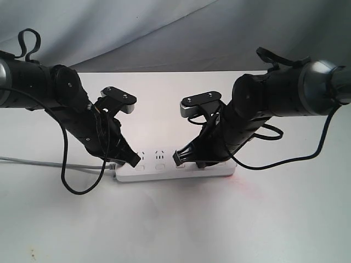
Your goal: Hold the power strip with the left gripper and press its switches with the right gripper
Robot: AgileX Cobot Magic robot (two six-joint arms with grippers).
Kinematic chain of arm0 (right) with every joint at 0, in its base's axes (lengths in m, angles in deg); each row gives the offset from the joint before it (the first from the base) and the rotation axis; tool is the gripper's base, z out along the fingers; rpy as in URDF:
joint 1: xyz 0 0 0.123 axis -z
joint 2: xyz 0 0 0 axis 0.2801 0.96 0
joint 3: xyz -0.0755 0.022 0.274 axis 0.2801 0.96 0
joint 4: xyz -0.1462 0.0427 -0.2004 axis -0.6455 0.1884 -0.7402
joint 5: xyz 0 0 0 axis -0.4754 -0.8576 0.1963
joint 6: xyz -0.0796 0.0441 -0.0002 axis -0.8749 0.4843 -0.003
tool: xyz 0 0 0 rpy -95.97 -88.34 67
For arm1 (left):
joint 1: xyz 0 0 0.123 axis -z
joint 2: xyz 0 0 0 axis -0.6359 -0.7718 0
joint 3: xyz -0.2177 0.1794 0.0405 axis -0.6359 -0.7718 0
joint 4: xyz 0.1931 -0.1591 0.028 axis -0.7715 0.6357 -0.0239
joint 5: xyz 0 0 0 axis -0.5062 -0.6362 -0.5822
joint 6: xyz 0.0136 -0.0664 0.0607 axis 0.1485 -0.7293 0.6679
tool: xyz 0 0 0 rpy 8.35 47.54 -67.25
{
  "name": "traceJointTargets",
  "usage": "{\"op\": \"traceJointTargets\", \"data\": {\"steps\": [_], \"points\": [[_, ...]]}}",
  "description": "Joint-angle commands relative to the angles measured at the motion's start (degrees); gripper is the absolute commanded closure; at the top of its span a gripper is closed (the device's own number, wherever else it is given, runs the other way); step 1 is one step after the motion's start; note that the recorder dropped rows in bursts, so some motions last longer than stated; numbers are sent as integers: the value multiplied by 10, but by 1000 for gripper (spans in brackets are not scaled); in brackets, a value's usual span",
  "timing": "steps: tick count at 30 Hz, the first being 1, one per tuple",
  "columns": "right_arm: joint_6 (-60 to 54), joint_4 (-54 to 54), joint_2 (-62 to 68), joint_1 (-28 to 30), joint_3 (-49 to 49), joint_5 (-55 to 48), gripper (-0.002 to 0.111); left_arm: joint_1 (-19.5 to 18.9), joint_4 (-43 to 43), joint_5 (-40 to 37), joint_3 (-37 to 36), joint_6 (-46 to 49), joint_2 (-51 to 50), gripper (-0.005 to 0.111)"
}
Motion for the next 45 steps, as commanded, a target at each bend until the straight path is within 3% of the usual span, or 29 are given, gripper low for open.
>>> {"op": "traceJointTargets", "data": {"steps": [1, 21, 28, 45], "points": [[-2, -14, 1, -1, 2, 2, 108, 3, 5, 3, 2, -6, -1, 107], [-1, -18, 51, -1, 9, -6, 108, 3, 5, 3, 2, -6, -1, 107], [-10, 13, -50, -4, 9, 20, 108, 3, 5, 3, 2, -6, -1, 107], [-37, 17, -17, -39, 9, 62, 108, 3, 5, 4, 2, -6, -1, 107]]}}
